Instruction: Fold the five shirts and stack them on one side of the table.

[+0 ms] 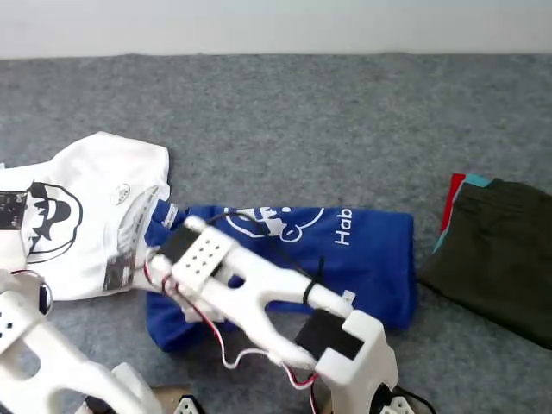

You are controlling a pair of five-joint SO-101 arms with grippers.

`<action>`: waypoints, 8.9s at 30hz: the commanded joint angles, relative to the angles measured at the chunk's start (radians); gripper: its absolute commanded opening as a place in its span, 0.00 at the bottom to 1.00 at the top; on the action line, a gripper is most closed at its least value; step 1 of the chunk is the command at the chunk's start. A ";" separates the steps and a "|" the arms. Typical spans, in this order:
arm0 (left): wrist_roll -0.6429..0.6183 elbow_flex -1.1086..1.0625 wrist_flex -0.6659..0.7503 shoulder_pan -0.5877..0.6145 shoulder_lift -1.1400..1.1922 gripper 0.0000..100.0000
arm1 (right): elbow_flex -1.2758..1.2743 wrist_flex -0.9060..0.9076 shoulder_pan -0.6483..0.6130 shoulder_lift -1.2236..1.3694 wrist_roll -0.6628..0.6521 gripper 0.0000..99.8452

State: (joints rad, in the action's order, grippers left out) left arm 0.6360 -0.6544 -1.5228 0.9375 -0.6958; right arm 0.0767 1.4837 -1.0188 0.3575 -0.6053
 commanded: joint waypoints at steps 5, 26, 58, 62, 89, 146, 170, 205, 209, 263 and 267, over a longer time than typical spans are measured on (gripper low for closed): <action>-0.005 0.016 0.018 -0.035 -0.020 0.01 | 0.152 0.019 0.136 -0.007 0.000 0.01; -0.006 0.013 -0.026 -0.133 -0.021 0.01 | 0.413 -0.013 0.432 0.170 0.230 0.27; -0.006 0.010 -0.020 -0.133 -0.020 0.01 | 1.062 0.225 0.378 0.501 0.064 0.01; -0.006 0.013 -0.017 -0.133 -0.020 0.01 | 1.092 0.314 0.308 0.496 0.068 0.01; -0.006 0.008 -0.017 -0.133 -0.020 0.01 | 0.905 0.302 0.262 0.501 0.135 0.01; -0.006 0.008 0.026 -0.135 -0.020 0.01 | 0.810 0.231 0.289 0.364 0.187 0.01; -0.006 0.008 0.018 -0.129 -0.020 0.01 | 1.117 0.219 0.222 0.529 0.186 0.01; -0.009 0.007 0.017 -0.133 -0.014 0.01 | -0.261 0.021 0.915 -0.406 0.465 0.27; -0.009 0.007 0.017 -0.133 -0.014 0.01 | -0.407 -0.140 0.967 -0.406 0.465 0.27; -0.006 0.007 0.012 -0.135 -0.020 0.01 | -0.328 -0.130 0.409 -0.708 0.359 0.01; -0.009 0.007 0.049 -0.135 -0.020 0.01 | -0.322 -0.236 0.328 -0.602 0.359 0.01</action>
State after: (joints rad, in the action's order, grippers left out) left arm 0.6329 -0.6544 -1.5060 0.8101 -0.6958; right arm -0.3099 1.3195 -0.6368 -0.2885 -0.2417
